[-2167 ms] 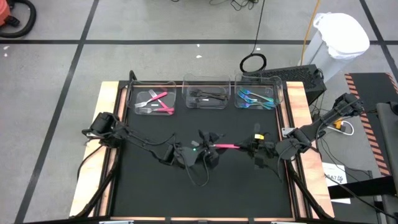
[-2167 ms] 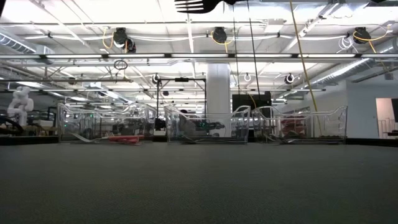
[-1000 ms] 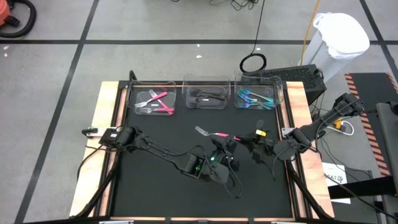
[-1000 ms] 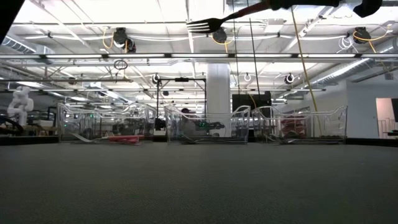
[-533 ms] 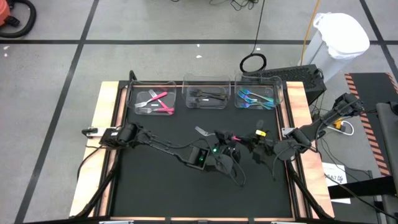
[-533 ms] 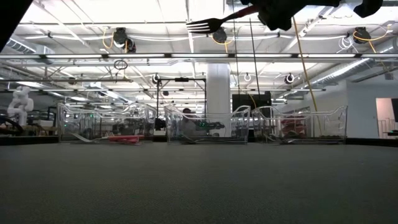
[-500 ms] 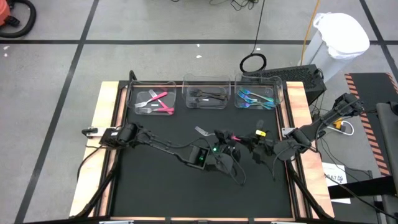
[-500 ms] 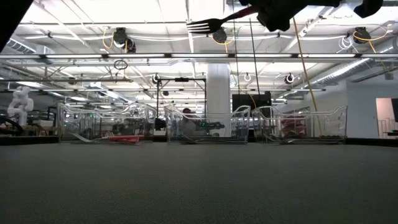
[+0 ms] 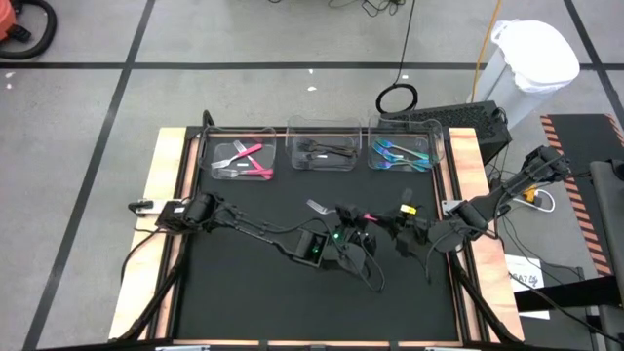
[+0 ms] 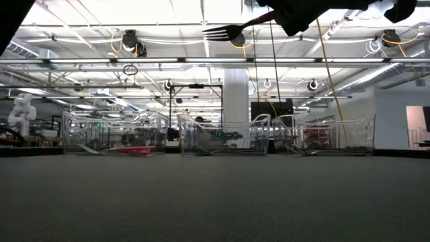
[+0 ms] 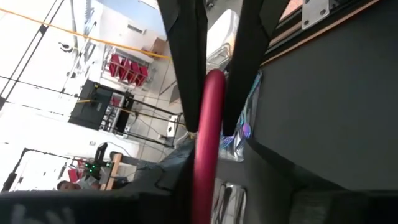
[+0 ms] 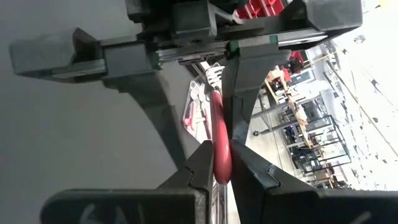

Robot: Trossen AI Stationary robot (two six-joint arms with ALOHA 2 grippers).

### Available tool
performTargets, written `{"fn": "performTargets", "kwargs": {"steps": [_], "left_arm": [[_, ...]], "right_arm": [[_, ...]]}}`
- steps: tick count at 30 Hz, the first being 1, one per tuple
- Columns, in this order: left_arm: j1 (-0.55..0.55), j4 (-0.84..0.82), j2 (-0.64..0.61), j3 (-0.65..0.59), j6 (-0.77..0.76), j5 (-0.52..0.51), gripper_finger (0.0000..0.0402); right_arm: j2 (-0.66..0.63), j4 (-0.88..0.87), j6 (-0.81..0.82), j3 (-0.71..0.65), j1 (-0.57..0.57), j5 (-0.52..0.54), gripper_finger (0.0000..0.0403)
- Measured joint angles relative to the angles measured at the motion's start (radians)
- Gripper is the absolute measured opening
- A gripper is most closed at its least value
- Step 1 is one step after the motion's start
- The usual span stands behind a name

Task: Sort silverware by color (type)
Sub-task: Put the pink fork into the transparent bin

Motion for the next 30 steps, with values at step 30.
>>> {"fn": "performTargets", "kwargs": {"steps": [30], "left_arm": [[-0.004,-0.002,-0.003,-0.001,0.048,-0.020,0.0024]], "right_arm": [[0.000,-0.024,-0.007,0.000,0.000,-0.001,0.0048]]}}
